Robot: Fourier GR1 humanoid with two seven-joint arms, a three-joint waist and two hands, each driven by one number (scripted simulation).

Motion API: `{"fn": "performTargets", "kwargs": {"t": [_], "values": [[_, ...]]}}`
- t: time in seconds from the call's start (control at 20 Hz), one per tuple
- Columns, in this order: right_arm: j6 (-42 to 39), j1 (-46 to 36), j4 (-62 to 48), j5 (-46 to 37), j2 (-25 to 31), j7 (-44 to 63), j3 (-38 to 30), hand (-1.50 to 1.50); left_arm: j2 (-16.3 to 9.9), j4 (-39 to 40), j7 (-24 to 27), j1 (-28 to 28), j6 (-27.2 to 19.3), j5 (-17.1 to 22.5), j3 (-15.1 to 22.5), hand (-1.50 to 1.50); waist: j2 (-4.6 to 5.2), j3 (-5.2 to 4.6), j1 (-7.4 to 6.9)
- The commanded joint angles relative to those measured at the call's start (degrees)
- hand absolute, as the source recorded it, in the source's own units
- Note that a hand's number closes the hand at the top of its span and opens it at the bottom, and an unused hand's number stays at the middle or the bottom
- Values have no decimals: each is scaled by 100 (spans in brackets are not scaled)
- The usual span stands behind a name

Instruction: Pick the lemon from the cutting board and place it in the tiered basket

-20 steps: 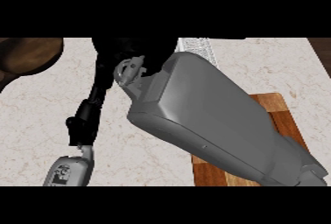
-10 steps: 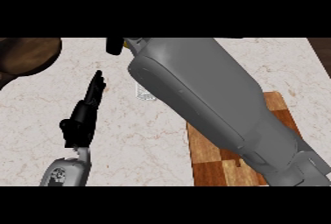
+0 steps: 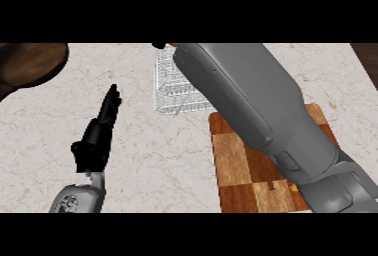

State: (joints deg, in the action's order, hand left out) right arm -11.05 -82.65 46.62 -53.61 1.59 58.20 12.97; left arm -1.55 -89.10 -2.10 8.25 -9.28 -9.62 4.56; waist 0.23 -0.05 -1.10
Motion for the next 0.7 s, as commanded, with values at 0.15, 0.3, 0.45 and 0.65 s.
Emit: {"fn": "performTargets", "kwargs": {"t": [0.15,0.3,0.45,0.65], "values": [[1366,441,-229,250,-153,151,-753,-150,81,69,-327,421,-89,-11,-70,0,13,5,25],[1791,577,-140,472,-156,-148,-951,-150,3,-150,-226,75,-2,-78,60,0,0,5,-1],[2195,821,335,377,-127,-195,-1120,-150,116,-205,-281,-21,-162,-196,146,0,-27,9,98],[2885,616,565,231,142,-34,-1500,-150,74,86,-66,90,-164,-126,-28,0,-15,5,106]]}}
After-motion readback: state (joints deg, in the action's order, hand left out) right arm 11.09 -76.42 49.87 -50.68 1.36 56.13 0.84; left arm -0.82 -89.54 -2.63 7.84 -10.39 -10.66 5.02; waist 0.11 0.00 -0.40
